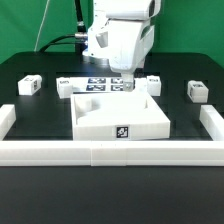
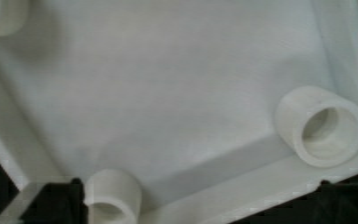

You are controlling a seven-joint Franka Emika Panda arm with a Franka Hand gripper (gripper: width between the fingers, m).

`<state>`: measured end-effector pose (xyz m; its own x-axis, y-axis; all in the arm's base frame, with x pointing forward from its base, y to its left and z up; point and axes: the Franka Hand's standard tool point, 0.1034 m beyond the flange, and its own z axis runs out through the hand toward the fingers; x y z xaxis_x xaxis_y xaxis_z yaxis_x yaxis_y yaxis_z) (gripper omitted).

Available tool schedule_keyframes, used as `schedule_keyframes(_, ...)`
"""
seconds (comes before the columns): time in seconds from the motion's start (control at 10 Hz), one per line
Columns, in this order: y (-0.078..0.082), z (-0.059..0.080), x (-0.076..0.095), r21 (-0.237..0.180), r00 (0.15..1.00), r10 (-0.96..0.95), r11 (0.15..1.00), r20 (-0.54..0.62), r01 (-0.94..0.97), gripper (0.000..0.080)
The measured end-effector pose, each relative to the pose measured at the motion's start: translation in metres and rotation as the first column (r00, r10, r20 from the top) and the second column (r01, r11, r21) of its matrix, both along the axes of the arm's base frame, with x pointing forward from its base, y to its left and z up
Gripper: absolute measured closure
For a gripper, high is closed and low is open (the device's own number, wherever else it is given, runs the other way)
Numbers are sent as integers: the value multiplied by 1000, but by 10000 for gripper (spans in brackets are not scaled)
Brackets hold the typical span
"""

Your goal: Assemble one leg

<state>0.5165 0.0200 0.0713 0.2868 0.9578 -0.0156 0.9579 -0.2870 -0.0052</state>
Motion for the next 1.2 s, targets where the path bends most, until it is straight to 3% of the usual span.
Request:
schedule_keyframes(0.2, -1, -1, 1, 1, 999, 51, 999, 17, -51, 150)
schedule_keyframes(0.3, -7, -6, -1, -2, 971, 223, 975, 87, -224, 150)
schedule_keyframes(0.4, -10, -12, -12, -6, 962, 257, 966, 87, -258, 150)
schedule_keyframes(0.7, -11, -14, -15, -50, 896, 439, 899, 67, -436, 150)
schedule_keyframes(1.1, -13, -15, -16, -49, 897, 436, 900, 69, -433, 150)
schedule_keyframes(1.2, -13, -21, -25, -49, 890, 448, 894, 82, -446, 150)
